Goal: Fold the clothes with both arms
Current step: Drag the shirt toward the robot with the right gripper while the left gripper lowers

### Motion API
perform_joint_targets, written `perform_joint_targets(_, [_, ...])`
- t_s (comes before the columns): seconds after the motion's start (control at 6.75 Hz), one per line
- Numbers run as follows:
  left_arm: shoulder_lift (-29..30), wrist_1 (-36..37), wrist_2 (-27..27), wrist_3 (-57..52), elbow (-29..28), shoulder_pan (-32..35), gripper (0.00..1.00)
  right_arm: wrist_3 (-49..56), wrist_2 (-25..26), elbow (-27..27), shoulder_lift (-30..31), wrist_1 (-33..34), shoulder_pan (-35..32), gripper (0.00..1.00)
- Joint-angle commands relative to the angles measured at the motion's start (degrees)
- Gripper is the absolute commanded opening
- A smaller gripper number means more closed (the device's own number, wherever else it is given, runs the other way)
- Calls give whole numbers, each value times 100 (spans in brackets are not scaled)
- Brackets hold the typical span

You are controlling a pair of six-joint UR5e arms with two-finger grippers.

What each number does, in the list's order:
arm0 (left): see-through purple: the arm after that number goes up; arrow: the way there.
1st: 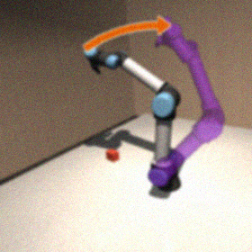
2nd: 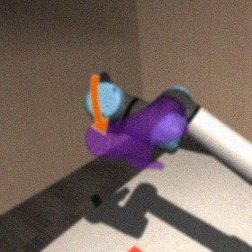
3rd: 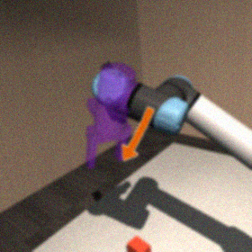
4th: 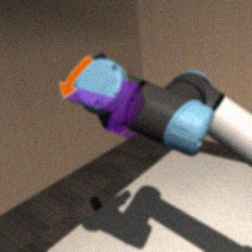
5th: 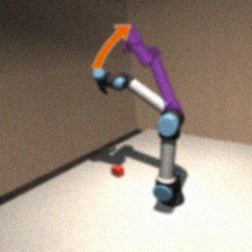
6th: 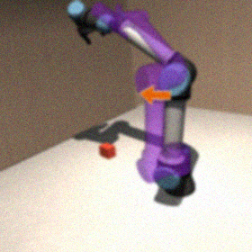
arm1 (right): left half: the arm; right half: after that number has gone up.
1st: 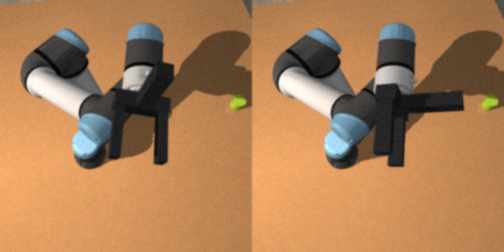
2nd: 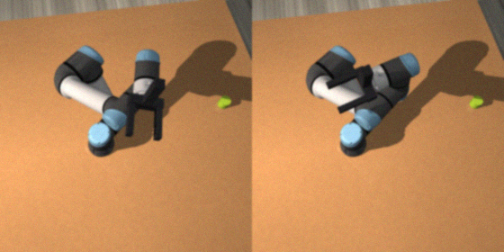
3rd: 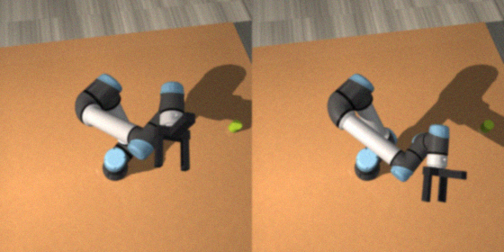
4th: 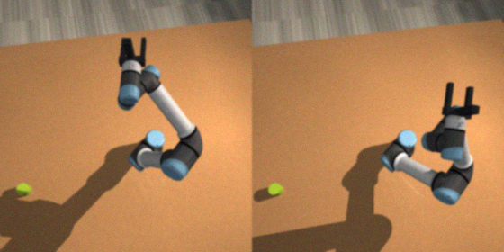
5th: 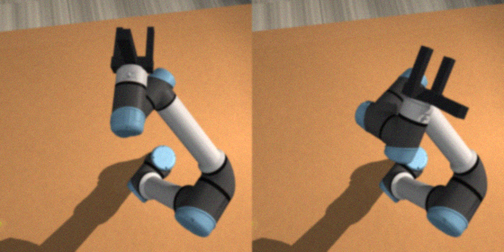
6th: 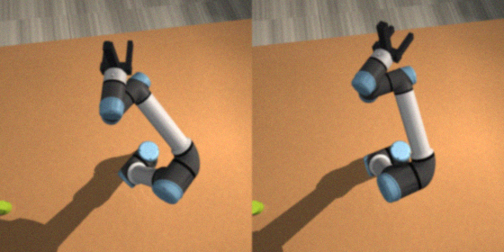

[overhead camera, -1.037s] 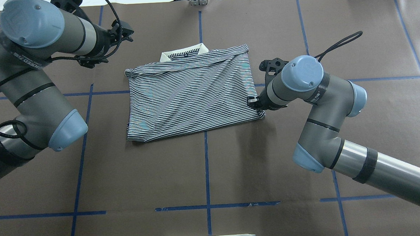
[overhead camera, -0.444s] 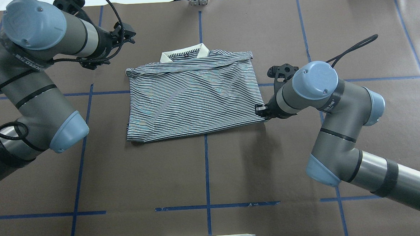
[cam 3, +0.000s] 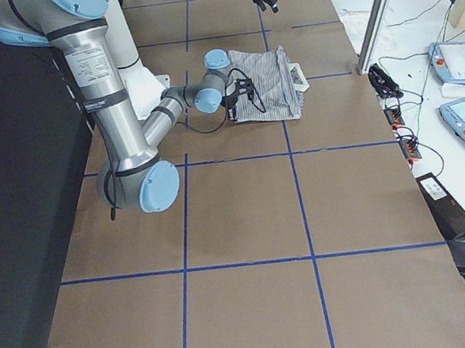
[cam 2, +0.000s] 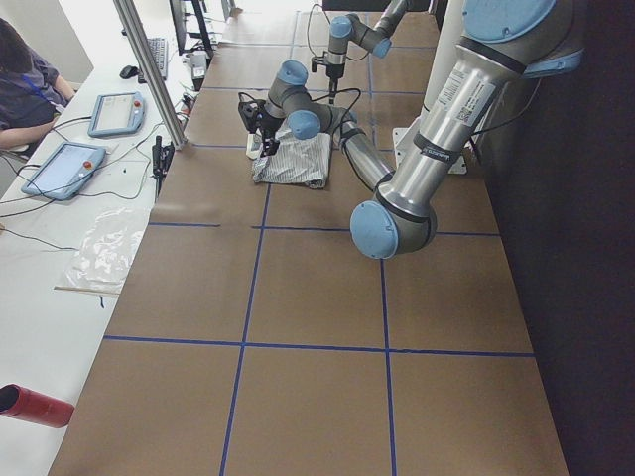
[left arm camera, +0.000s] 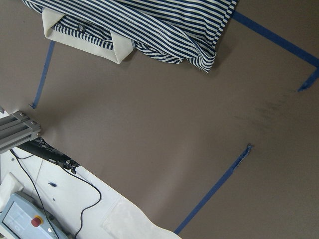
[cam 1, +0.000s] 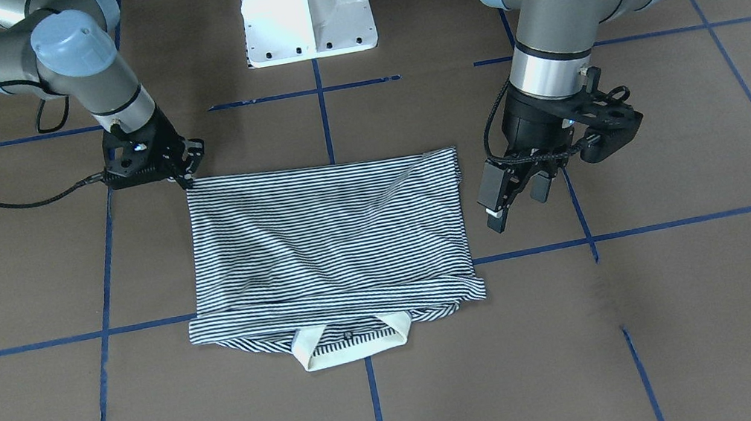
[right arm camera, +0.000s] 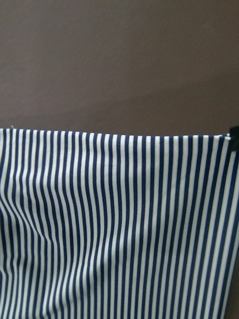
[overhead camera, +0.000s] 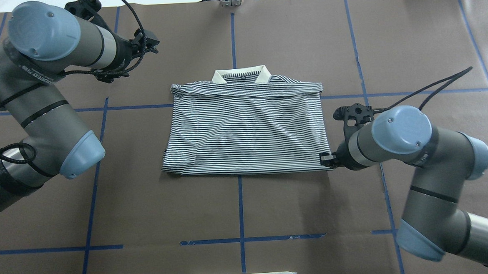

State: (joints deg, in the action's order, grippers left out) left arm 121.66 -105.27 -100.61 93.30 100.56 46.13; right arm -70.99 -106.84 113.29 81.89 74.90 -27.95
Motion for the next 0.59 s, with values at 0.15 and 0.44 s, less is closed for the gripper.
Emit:
perform_joint_targets(0.15, [15, 15, -3, 56, 61, -130, 100, -832, -109, 1579, 1915, -10, 1357, 0])
perform_joint_targets(0.44, [-2, 50, -3, 74, 253, -410, 100, -934, -57, 1783, 1910, -63, 1495, 99])
